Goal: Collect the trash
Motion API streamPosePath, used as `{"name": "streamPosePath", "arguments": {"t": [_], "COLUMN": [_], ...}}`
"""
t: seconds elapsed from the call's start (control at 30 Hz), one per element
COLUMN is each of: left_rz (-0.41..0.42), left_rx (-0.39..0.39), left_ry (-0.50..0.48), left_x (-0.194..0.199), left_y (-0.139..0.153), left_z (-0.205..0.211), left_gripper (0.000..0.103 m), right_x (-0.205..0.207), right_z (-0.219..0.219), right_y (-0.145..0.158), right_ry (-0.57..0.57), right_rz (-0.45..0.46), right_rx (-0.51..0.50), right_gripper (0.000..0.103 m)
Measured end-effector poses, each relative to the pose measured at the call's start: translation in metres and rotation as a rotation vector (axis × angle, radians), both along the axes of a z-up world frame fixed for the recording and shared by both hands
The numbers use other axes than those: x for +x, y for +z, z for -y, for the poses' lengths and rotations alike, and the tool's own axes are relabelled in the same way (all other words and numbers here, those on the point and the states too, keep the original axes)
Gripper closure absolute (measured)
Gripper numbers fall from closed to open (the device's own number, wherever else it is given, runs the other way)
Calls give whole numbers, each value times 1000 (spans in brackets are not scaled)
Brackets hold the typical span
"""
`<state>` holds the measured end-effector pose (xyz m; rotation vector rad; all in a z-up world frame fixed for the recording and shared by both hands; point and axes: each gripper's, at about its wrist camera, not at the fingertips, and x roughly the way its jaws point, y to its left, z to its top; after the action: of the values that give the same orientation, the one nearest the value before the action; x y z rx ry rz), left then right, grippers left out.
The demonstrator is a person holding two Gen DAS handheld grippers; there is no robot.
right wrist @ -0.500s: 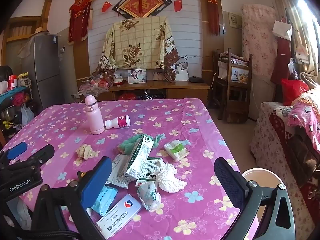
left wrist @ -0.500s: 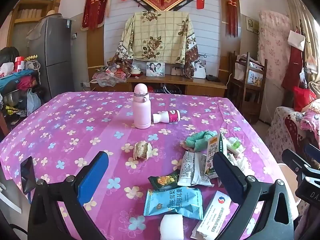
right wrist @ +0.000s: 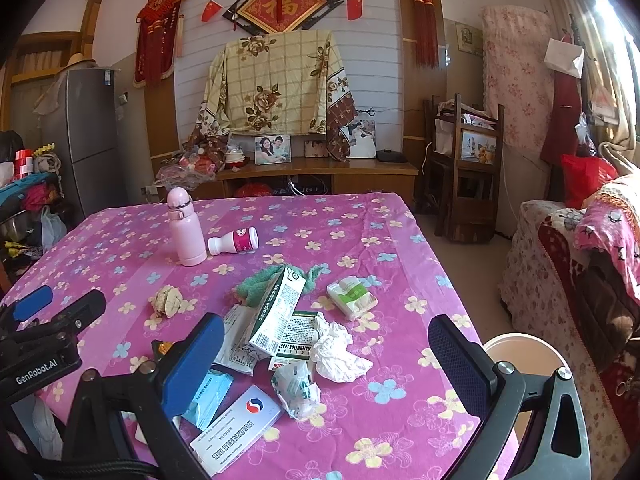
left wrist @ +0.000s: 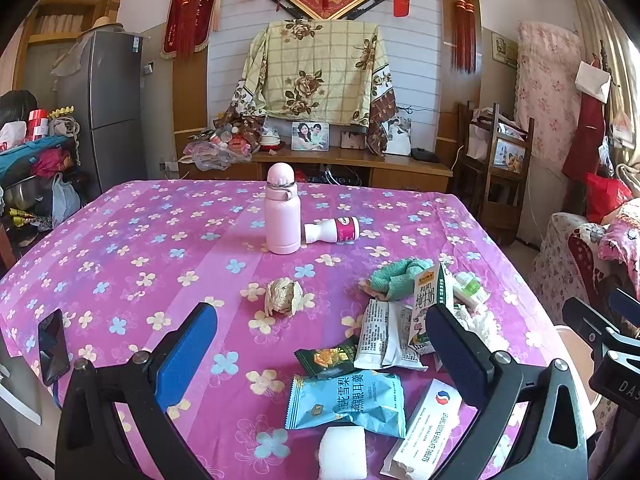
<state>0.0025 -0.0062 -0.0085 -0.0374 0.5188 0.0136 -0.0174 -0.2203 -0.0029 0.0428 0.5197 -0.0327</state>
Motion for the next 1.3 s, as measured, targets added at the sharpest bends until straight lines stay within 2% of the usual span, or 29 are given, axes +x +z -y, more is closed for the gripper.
{"name": "streamPosePath", "arguments": {"t": [0.5, 0.7, 0.83, 0.93, 1.07, 1.23, 1.3], "left_rz": [-49, -69, -77, -110, -106, -202, -187], "left_rx": [2, 8, 11, 19, 18, 17, 16], "left_ry": [-5, -6, -9, -13, -12, -3, 2], "left_x": [-1, 0, 0, 1, 1, 6, 7], "left_y": [-1, -1, -7, -8, -8, -7, -8], "left_z": [-5, -5, -3, -2, -3, -7, -9], "left_gripper": [0, 0, 0, 0, 0, 0, 0], "right_x": [4, 7, 6, 7, 8, 9, 10], "right_z": [6, 5, 6, 7, 7, 10, 11], "right_y": [-1, -2, -5, -7, -8, -13, -15], "right_ry": [-7, -8, -10, -11, -11, -10, -9], "right_rz": [-32, -125, -60, -53, -55, -28, -21], "right_rx": [-2, -11, -14, -10, -5, 30, 31], "right_gripper": [0, 0, 0, 0, 0, 0, 0]}}
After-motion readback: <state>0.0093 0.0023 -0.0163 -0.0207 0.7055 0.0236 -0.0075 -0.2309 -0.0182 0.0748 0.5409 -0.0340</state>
